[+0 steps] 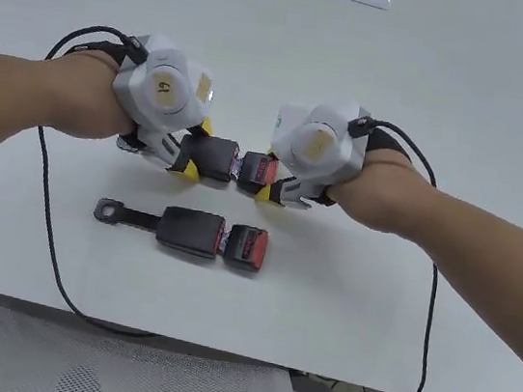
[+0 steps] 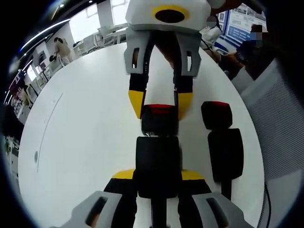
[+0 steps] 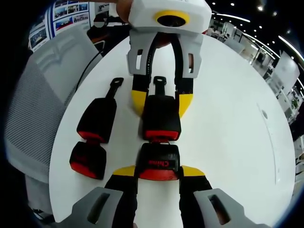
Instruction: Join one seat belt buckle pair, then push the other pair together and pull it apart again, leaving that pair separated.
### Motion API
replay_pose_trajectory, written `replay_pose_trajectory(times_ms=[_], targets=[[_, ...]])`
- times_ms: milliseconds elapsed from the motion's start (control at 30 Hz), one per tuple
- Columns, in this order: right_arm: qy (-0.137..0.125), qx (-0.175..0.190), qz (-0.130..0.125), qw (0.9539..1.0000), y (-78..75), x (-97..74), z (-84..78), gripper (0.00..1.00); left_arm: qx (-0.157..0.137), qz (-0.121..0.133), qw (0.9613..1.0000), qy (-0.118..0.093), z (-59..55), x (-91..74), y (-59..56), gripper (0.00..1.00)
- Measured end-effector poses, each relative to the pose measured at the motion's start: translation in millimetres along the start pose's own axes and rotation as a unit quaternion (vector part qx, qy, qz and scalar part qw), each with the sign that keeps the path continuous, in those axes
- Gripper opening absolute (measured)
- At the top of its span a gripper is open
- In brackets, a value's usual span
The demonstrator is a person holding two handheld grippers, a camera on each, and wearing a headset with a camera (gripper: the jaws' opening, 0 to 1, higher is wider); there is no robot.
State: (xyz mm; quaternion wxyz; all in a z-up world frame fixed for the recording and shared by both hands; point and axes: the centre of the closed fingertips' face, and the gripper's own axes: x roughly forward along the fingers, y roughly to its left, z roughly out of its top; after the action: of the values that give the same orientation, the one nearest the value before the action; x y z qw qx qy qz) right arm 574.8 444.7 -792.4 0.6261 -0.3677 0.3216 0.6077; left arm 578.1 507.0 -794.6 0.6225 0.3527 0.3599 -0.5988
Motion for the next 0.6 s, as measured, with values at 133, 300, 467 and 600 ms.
replay_pose_trajectory(times_ms=[133, 300, 467, 600], targets=[[-0.001, 0.002, -0.001, 1.0, 0.2, 0.0, -0.2, 0.29, -0.002, -0.001, 1.0, -0.001, 0.5, -0.2, -1.1, 0.32], [0.0, 0.004, 0.0, 1.0, 0.0, -0.6, -1.8, 0.29, 0.0, -0.003, 1.0, 0.004, 0.5, 0.4, -1.5, 0.32], [0.0, 0.013, 0.0, 0.9999, 1.5, -3.8, -8.1, 0.29, -0.006, 0.002, 1.0, 0.0, 0.5, -0.1, -2.0, 0.32], [0.0, 0.012, 0.002, 0.9999, 2.2, -7.0, -13.7, 0.3, -0.004, 0.004, 1.0, -0.003, -0.4, -0.5, -2.5, 0.32]])
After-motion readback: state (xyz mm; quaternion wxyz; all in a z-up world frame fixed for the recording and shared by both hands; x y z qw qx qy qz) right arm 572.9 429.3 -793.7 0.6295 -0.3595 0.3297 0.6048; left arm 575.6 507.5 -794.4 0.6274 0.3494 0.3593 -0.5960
